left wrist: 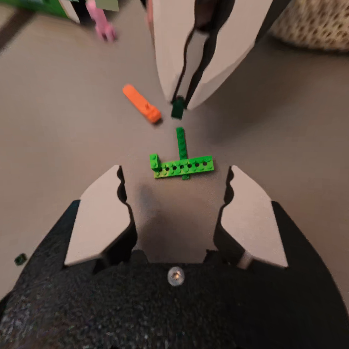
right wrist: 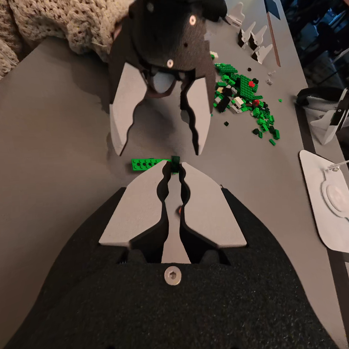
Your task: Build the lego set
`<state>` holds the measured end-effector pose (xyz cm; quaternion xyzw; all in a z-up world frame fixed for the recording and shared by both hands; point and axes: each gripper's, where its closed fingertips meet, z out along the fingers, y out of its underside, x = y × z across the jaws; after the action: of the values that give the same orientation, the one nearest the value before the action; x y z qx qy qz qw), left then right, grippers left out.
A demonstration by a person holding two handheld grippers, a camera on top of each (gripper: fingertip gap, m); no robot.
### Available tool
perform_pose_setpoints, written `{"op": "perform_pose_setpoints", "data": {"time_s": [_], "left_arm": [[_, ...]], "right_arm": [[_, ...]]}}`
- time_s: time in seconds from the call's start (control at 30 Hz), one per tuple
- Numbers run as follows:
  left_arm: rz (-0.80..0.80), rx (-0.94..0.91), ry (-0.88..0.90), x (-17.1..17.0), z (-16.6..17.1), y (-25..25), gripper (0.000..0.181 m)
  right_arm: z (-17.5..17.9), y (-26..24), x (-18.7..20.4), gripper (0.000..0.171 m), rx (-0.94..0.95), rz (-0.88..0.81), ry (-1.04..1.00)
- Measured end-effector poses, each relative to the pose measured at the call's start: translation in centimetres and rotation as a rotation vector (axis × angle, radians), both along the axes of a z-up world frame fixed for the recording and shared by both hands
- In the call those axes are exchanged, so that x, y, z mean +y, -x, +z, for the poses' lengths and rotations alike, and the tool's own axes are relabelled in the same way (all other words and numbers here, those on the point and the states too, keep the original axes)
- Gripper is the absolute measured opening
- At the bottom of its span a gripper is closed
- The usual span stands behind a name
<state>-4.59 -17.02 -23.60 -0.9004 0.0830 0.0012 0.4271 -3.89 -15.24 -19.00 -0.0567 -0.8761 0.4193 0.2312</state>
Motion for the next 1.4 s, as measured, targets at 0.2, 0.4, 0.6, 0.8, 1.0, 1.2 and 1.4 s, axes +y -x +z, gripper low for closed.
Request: {"op": "perform_pose_setpoints", "data": {"time_s": [0.2, 0.4, 0.6, 0.8, 1.0, 1.2, 1.4], "left_arm": [[0.027, -0.060, 0.100, 0.1, -2.2, -0.5, 0.090], [0.055, -0.060, 0.101, 0.2, -2.1, -0.3, 0.078], [0.058, -0.060, 0.113, 0.4, -2.1, -0.4, 0.072], [0.054, -0.060, 0.111, 0.4, -2.0, -0.3, 0.069], [0.033, -0.054, 0.108, 0.4, -2.0, -0.6, 0.066], [0.028, -0.057, 0.102, 0.4, -2.0, -0.6, 0.066], [0.024, -0.060, 0.097, 0.5, -2.0, -0.7, 0.066]], "right_arm": [[-0.3, 0.0, 0.2, 0.008, -0.013, -0.004, -0.019], [-1.5, -0.9, -0.1, 0.008, -0.139, 0.025, -0.050], [-3.4, -1.4, -0.7, 0.008, -0.244, 0.055, -0.144], [-4.3, -2.0, -1.1, 0.008, -0.286, 0.072, -0.258], [-5.1, -2.5, -1.2, 0.008, -0.301, 0.055, -0.367], [-5.2, -2.4, -1.5, 0.008, -0.334, 0.041, -0.401], [-5.3, -2.5, -1.2, 0.008, -0.363, 0.011, -0.460]]}}
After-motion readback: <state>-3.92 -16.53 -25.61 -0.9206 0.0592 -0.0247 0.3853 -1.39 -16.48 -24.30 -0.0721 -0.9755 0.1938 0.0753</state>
